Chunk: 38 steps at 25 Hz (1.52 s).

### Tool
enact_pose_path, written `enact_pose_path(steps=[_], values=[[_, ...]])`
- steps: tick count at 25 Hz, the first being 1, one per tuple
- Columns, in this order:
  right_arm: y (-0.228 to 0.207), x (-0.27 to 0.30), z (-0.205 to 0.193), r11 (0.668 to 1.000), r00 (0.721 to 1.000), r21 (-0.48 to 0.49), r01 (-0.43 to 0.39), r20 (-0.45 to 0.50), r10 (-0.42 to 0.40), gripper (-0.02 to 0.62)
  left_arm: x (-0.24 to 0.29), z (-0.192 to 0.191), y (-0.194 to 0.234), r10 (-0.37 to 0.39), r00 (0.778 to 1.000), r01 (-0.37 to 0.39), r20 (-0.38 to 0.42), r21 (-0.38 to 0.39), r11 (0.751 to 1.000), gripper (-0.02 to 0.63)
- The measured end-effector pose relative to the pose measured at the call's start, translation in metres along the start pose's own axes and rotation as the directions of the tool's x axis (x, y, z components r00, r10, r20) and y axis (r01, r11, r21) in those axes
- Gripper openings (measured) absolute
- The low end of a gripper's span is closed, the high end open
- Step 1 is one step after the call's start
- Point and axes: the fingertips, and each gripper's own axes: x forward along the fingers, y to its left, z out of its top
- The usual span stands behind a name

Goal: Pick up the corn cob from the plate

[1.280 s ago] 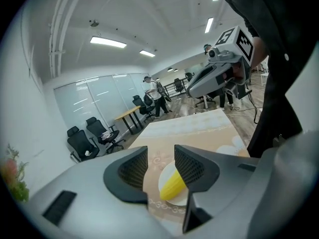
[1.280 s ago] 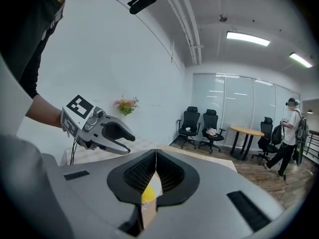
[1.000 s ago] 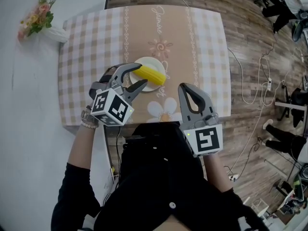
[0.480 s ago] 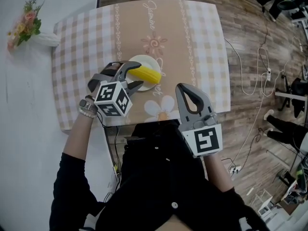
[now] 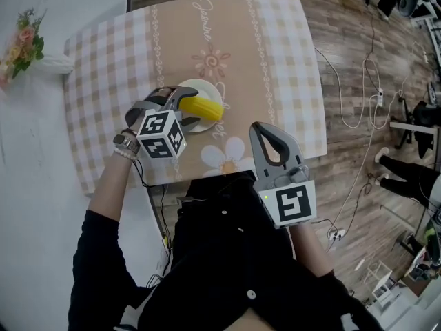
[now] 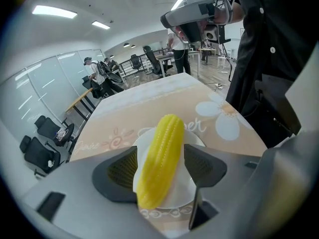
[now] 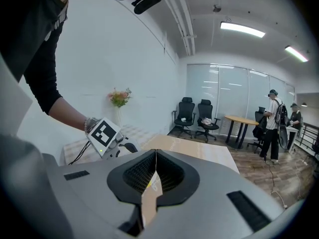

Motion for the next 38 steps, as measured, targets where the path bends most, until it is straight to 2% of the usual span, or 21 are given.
enact_pose_path(steps=[9, 16, 26, 31, 38], values=[[-0.003, -0.002, -0.008, 1.0, 1.0, 0.011, 0.016, -0.026, -0.015, 0.04, 0.02, -0.005, -0.007, -0.11, 0.994, 0.11, -0.012, -0.022, 0.994, 0.29], [-0.004, -0.004, -0.015, 0.999, 0.998, 0.036, 0.026, -0.049, -0.024, 0.04, 0.029, -0.007, -0.006, -0.123, 0.992, 0.123, -0.023, 0.016, 0.992, 0.291], [-0.004, -0.005, -0.02, 0.998, 0.998, 0.054, 0.022, -0.062, -0.019, 0.04, 0.031, -0.006, -0.009, -0.185, 0.981, 0.188, -0.048, 0.059, 0.98, 0.29], [-0.005, -0.007, -0.021, 0.999, 0.998, 0.05, 0.02, -0.06, -0.017, 0.04, 0.033, -0.003, -0.006, -0.202, 0.977, 0.202, -0.064, 0.004, 0.979, 0.284], [-0.006, -0.008, -0.019, 0.999, 0.999, 0.041, 0.011, -0.045, -0.009, 0.04, 0.034, -0.001, -0.007, -0.182, 0.98, 0.179, -0.082, -0.044, 0.983, 0.279]])
